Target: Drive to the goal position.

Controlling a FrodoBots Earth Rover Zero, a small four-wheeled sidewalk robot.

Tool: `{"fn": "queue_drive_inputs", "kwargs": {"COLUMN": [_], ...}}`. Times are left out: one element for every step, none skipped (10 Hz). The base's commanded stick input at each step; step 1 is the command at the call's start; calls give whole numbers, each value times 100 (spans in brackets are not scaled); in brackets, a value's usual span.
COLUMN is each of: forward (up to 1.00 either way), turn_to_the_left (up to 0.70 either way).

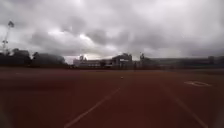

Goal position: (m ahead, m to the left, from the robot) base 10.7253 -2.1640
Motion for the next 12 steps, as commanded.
{"fn": "queue_drive_inputs", "kwargs": {"forward": [19, 19, 19, 20, 20, 21, 20, 20, 21, 21, 21, 21], "turn_to_the_left": [0, 0, 0, 0, 0, 0, 0, 0, 0, 0, 0, 0]}}
